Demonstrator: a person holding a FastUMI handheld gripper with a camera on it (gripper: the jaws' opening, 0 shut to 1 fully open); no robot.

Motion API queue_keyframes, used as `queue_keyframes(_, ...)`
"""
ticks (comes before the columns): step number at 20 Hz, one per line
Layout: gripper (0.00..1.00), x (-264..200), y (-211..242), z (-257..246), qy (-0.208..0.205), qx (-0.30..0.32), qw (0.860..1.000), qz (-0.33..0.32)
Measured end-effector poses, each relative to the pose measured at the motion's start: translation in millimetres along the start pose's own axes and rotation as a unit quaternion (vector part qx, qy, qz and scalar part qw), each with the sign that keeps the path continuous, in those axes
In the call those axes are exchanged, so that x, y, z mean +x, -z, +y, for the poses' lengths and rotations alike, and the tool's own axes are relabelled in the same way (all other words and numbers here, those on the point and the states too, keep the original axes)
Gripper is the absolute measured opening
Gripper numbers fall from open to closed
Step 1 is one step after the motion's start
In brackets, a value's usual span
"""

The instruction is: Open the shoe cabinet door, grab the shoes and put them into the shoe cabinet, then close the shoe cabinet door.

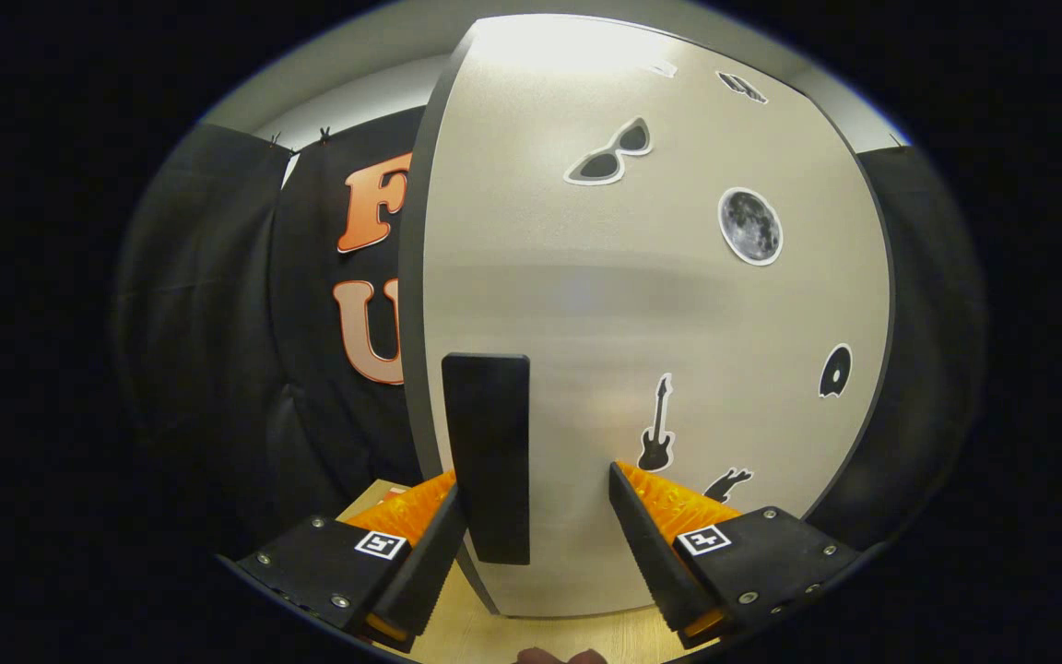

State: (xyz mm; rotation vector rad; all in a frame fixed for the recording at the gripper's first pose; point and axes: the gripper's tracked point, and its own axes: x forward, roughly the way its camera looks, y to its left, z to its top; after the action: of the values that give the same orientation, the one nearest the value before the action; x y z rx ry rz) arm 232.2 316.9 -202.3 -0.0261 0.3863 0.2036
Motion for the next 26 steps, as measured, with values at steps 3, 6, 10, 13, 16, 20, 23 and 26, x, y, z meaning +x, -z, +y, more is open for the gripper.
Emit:
queue_keyframes(3, 0.91, 0.3, 1.6, 0.1, 0.011, 0.005, 1.000, 0.004)
queue_keyframes(6, 0.91, 3.2, 11.0, -1.5, 0.014, 0.027, 0.999, 0.033)
queue_keyframes(10, 0.93, -23.5, 15.8, 3.3, 0.001, 0.075, 0.996, 0.041)
queue_keyframes(13, 0.93, -54.6, 19.2, 1.0, 0.001, 0.079, 0.996, 0.044)
queue_keyframes(16, 0.93, -91.4, 26.2, -7.5, 0.008, 0.077, 0.996, 0.045)
queue_keyframes(20, 0.93, -140.2, 29.9, -37.2, 0.034, 0.057, 0.997, 0.045)
queue_keyframes(23, 0.93, -175.8, 7.8, -60.3, 0.042, 0.072, 0.996, 0.013)
queue_keyframes(26, 0.93, -210.7, -14.0, -85.2, 0.044, 0.073, 0.996, -0.017)
